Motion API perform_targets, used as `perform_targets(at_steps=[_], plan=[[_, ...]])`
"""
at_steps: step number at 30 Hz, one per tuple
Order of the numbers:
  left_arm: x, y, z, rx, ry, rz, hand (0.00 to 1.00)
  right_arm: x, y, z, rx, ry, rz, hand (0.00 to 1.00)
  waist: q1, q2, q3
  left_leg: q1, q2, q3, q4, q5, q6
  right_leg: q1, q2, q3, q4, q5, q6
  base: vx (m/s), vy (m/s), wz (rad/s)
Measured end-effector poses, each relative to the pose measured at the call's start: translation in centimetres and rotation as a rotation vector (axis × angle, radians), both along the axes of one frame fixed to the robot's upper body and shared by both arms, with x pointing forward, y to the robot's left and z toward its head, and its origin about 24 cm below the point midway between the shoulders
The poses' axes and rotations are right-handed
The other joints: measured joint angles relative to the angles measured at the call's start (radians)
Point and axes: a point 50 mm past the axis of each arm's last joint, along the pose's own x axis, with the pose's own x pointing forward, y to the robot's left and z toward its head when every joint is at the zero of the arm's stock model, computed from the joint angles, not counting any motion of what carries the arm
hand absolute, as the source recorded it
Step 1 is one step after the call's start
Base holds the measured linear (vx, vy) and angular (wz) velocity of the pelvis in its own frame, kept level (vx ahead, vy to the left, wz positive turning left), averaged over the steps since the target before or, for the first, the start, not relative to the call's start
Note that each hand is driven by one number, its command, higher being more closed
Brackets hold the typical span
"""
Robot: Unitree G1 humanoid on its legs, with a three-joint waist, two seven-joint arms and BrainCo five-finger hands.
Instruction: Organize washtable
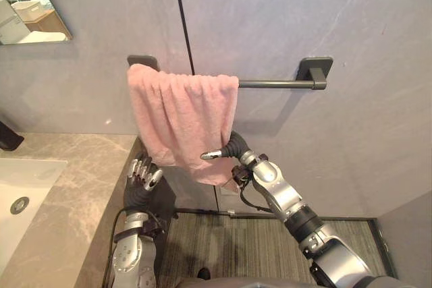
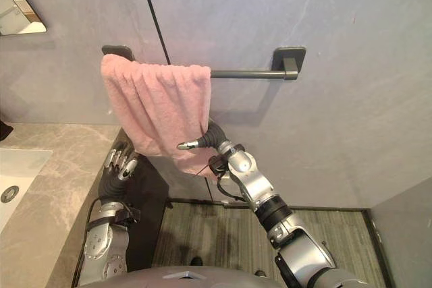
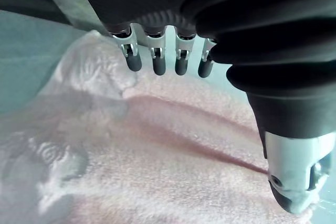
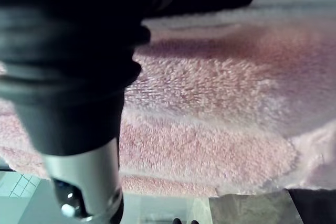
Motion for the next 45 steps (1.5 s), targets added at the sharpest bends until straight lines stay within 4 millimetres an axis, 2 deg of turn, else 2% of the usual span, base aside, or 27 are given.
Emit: perform_targets(at_steps=[6, 14, 18, 24, 30, 34, 38, 41, 45], plan=[[0.6, 1.0, 0.9, 0.024, -0.037, 0.060, 0.00, 0.1, -0.1, 0.1, 0.008, 0.000, -0.011, 1.00, 0.002, 0.001, 0.001, 0.001, 0.000, 0.006, 0.005, 0.002, -0.003, -0.005, 0.001, 0.003, -0.002, 0.001, -0.001, 0.02, -0.004, -0.01], [0.6, 1.0, 1.0, 0.060, -0.031, 0.070, 0.00, 0.2, -0.1, 0.2, 0.010, -0.003, -0.021, 1.00, 0.001, 0.002, 0.003, 0.003, 0.001, 0.021, 0.005, 0.001, -0.003, -0.008, 0.001, 0.015, -0.004, 0.003, -0.003, 0.00, 0.000, -0.04], [0.7, 1.0, 1.8, 0.094, -0.058, 0.079, 0.00, 0.2, -0.2, 0.2, 0.011, -0.003, -0.025, 1.00, -0.001, 0.002, 0.007, 0.003, 0.002, 0.030, 0.004, -0.001, -0.001, -0.008, 0.003, 0.026, -0.006, 0.005, -0.003, -0.01, 0.008, -0.07], [1.6, 1.6, 2.9, 0.153, -0.094, 0.127, 0.00, 0.6, -1.3, 0.7, 0.043, -0.013, -0.073, 1.00, -0.004, 0.005, 0.024, 0.006, 0.002, 0.041, 0.005, -0.002, 0.000, -0.010, 0.003, 0.035, -0.006, 0.008, -0.003, 0.00, 0.002, -0.04], [3.5, 1.6, 4.4, 0.260, -0.142, 0.136, 0.00, -0.1, -1.6, 1.0, 0.077, -0.030, -0.086, 1.00, -0.009, 0.004, 0.032, 0.013, 0.001, 0.081, 0.006, -0.004, 0.000, -0.028, 0.002, 0.068, -0.008, 0.019, -0.002, 0.02, 0.007, -0.16], [4.3, 1.6, 4.6, 0.279, -0.146, 0.140, 0.00, -0.8, -1.6, 1.1, 0.099, -0.037, -0.078, 1.00, -0.015, 0.004, 0.032, 0.021, 0.001, 0.102, 0.006, -0.011, 0.002, -0.028, 0.003, 0.089, -0.009, 0.023, 0.000, -0.01, 0.016, -0.17], [4.4, 1.7, 4.6, 0.286, -0.142, 0.149, 0.00, -1.5, -1.1, 1.1, 0.112, -0.034, -0.033, 1.00, -0.034, 0.004, 0.032, 0.026, 0.001, 0.130, 0.005, -0.018, 0.003, -0.031, 0.004, 0.115, -0.015, 0.031, 0.001, -0.01, 0.021, -0.19], [5.3, 1.5, 4.6, 0.294, -0.142, 0.132, 0.00, -2.2, -0.8, 1.3, 0.153, -0.028, -0.013, 1.00, -0.040, 0.004, 0.032, 0.036, 0.001, 0.137, 0.005, -0.018, 0.003, -0.033, 0.005, 0.122, -0.015, 0.033, 0.001, 0.01, 0.006, -0.10], [5.3, 1.3, 4.6, 0.307, -0.136, 0.139, 0.00, -2.7, -0.6, 1.4, 0.194, -0.018, 0.009, 1.00, -0.042, 0.003, 0.032, 0.036, 0.001, 0.141, 0.006, -0.018, 0.003, -0.035, 0.005, 0.128, -0.015, 0.035, 0.001, 0.00, 0.004, -0.02]])
